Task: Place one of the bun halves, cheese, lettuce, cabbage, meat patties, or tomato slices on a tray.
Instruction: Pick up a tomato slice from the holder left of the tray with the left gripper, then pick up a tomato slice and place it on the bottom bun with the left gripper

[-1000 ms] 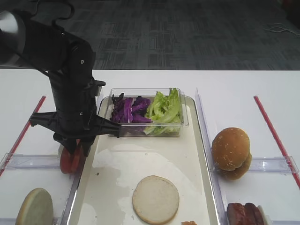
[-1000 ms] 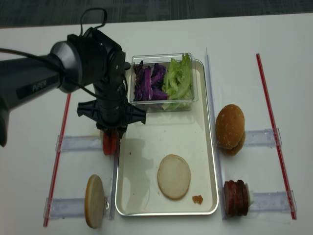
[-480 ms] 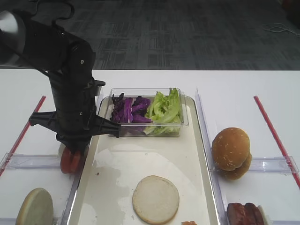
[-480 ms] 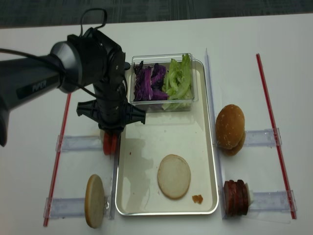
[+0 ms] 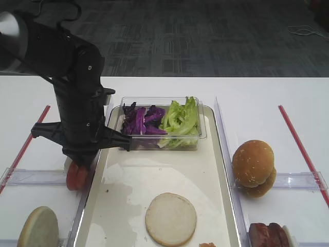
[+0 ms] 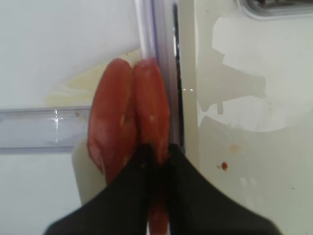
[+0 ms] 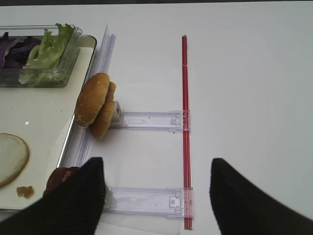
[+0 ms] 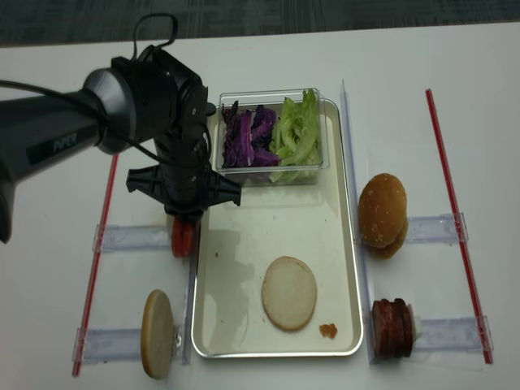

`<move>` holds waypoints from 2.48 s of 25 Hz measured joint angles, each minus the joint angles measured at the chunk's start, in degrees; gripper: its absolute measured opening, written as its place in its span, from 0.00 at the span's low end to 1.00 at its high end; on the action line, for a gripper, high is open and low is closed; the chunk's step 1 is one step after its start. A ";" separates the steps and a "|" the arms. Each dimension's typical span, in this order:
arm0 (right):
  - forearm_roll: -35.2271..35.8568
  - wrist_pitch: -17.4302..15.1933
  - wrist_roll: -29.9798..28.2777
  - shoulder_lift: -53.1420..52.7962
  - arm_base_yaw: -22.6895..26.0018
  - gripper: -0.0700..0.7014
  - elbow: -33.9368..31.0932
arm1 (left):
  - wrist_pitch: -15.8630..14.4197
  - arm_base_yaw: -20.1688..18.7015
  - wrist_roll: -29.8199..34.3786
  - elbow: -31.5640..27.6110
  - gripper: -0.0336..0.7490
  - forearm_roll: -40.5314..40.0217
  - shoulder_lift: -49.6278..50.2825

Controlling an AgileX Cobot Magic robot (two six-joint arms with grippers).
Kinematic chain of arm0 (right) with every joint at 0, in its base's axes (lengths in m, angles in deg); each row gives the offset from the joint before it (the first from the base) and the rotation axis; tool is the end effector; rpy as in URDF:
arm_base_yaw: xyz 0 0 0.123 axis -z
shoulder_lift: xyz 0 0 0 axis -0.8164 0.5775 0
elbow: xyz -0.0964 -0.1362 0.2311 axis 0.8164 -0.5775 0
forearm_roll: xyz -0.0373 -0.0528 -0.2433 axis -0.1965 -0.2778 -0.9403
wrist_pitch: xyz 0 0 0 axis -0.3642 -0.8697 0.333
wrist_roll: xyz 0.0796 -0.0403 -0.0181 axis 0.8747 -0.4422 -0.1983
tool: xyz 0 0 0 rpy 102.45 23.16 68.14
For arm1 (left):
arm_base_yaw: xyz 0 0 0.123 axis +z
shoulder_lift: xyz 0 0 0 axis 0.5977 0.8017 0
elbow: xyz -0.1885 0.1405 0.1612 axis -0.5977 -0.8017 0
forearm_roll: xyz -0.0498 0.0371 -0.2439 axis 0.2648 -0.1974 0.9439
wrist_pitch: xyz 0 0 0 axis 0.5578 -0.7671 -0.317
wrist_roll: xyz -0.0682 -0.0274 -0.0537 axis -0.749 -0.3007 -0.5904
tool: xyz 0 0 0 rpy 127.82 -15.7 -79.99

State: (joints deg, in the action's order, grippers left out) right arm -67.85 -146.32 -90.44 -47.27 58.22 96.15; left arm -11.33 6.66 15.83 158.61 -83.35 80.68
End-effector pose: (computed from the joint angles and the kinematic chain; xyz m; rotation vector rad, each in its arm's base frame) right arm -0.0076 0.0152 0.2687 -0.0283 2.0950 0.1365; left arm 0.3088 -0.1638 0.1793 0.0995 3.0404 0.1685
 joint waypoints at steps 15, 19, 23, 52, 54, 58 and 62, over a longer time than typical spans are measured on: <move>0.00 0.00 0.00 0.00 0.00 0.70 0.00 | -0.64 0.00 0.00 0.11 0.14 0.00 0.00; 0.00 0.00 0.00 0.00 0.00 0.70 0.00 | -1.02 0.00 0.18 0.11 0.14 -0.27 0.00; 0.00 0.00 0.00 0.00 0.00 0.70 0.00 | -1.89 0.00 0.21 0.11 0.13 -1.64 -0.94; 0.00 0.00 0.00 0.00 0.00 0.70 0.00 | -5.20 0.00 2.31 0.58 0.13 0.49 -11.45; 0.00 0.00 0.00 0.00 0.00 0.70 0.00 | -5.23 0.00 2.45 0.58 0.13 0.74 -12.34; 0.00 0.00 0.00 0.00 0.00 0.70 0.00 | -4.70 0.00 2.49 0.46 0.13 1.80 -14.00; 0.00 0.00 0.00 0.00 0.00 0.70 0.00 | -3.80 0.00 2.49 -0.88 0.13 2.30 -15.85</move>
State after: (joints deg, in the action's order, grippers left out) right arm -67.85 -146.32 -90.44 -47.27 58.22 96.15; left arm -15.13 6.66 18.32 157.73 -81.04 64.83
